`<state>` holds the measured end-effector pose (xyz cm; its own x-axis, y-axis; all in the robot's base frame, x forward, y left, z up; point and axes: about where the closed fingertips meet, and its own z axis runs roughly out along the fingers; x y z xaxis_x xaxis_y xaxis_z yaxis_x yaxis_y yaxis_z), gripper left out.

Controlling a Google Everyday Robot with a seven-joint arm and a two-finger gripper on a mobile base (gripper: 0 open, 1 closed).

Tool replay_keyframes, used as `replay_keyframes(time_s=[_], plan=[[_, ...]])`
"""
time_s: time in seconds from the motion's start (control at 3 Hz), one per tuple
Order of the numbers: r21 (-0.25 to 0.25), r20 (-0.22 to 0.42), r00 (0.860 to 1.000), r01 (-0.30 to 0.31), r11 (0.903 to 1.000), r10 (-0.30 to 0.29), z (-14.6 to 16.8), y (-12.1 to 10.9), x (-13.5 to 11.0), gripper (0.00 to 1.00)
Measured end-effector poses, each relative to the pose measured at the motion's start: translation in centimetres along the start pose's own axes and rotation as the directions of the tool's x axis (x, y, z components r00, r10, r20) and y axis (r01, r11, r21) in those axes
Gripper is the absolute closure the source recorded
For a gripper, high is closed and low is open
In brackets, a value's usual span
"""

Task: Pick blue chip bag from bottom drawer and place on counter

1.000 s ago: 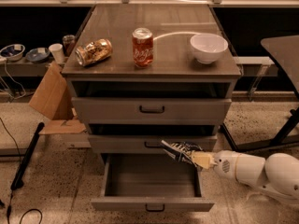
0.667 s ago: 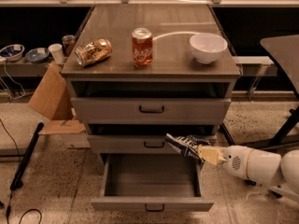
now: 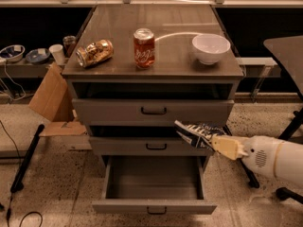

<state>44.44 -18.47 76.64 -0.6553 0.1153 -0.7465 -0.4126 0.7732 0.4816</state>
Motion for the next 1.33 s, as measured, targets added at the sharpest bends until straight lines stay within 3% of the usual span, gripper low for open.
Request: replay_keyframes(time_s=[0.33,1.0,1.33], plan=[[0.014,0.017,0.999,0.039,0.9991,-0.04,-2.4,3.7,-4.1,1.0],[-0.001,0.048,0.998,0.041,0.9992,-0.041,-2.4,4.3,-5.5,1.0],[0.009,0.135,0.987,0.089,0.996,-0.09,-4.2,5.8,-9.9,1.0]])
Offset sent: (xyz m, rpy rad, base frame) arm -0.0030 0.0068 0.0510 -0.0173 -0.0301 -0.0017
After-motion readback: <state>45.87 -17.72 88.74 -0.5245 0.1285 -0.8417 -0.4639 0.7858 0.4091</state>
